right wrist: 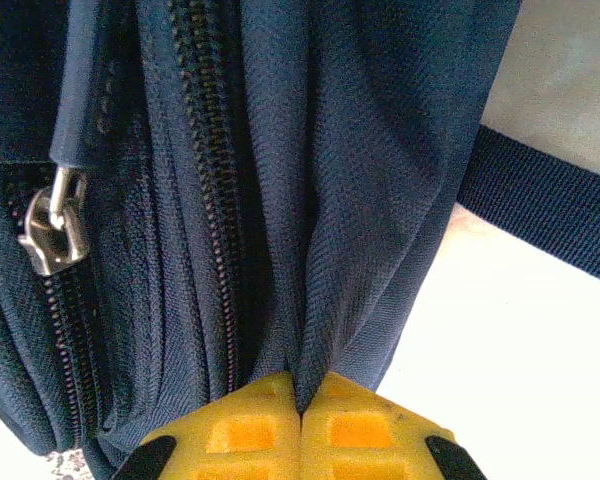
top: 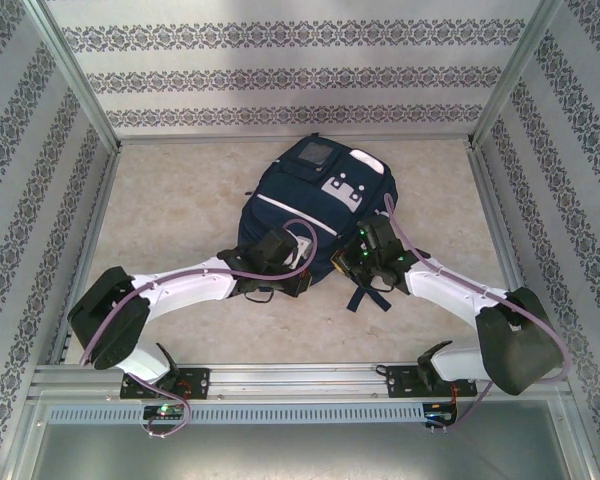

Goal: Pack books, pencil case, and school supplies into a backpack

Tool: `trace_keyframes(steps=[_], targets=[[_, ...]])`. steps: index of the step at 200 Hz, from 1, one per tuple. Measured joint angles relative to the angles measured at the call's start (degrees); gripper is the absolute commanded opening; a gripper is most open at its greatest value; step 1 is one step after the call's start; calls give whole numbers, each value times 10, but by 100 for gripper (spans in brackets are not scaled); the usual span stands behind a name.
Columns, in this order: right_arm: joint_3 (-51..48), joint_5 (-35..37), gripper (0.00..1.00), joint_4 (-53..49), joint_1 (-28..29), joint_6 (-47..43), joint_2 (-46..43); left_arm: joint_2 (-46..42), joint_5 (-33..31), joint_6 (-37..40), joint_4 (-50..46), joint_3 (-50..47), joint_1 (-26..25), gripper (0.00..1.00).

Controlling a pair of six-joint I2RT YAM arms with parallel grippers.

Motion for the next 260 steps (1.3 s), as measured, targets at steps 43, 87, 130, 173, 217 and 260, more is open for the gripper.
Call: trace_keyframes(steps=[43, 87, 130, 173, 217, 260], targets=[[1, 3, 0, -28, -23, -39, -12, -21, -28, 7, -27, 0, 0, 0], [0, -3, 0, -46, -56, -67, -14, -24, -47, 10, -45, 0, 2, 0], [1, -12, 0, -68, -114, -103, -26, -39, -56, 11, -56, 0, 8, 0], [7, -28, 0, -88, -163, -150, -25, -45, -57, 10, -60, 0, 9, 0], [32, -26, 51, -123, -177, -183, -24, -45, -43, 10, -60, -1, 11, 0], [35, -20, 63, -182, -167, -165, -121, -44, -21, 10, -56, -2, 9, 0]])
